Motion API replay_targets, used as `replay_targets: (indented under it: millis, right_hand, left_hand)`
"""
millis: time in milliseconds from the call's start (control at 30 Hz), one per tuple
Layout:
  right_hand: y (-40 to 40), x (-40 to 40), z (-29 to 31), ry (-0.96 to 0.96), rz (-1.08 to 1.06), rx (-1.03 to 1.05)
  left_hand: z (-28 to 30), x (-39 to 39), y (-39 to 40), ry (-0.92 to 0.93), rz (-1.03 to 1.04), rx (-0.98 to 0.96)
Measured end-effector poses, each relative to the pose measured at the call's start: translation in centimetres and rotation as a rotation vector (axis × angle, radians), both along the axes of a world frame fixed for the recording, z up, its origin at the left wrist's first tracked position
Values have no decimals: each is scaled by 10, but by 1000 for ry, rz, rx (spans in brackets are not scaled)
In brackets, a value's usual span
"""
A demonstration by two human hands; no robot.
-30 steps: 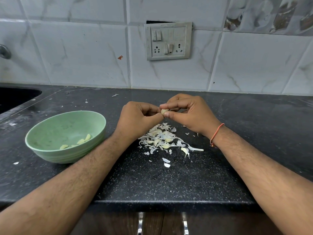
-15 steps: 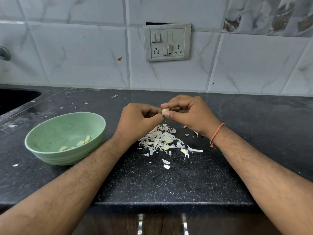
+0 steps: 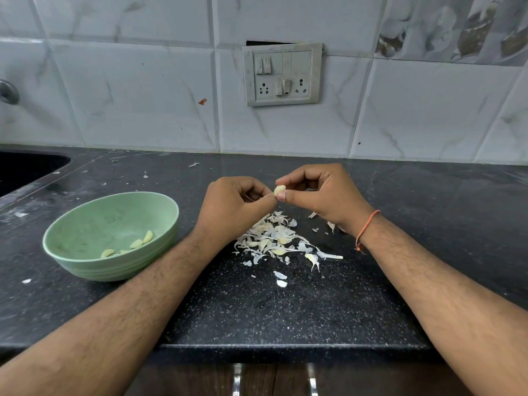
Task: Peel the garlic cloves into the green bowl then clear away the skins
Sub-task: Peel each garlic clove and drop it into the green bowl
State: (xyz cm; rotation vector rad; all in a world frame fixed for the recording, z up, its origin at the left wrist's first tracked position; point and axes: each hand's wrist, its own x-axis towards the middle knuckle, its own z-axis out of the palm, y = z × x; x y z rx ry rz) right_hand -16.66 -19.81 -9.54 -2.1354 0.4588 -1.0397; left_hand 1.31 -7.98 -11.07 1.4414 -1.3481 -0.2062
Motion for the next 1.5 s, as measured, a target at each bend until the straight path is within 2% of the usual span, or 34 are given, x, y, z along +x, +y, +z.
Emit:
replay_targets:
  millis: [300, 733, 1133, 1500]
  right_hand:
    - [3, 0, 2, -23, 113, 198]
    - [0, 1, 1, -55, 48, 244]
    - [5, 0, 3, -28, 81, 290]
    - [7, 0, 2, 4, 142, 329]
  left_hand:
    - [0, 3, -4, 20, 25, 2]
    - [2, -1, 2, 44, -1, -21]
    - [-3, 4, -4, 27, -52, 20]
    - [-3, 4, -6, 11, 22, 12]
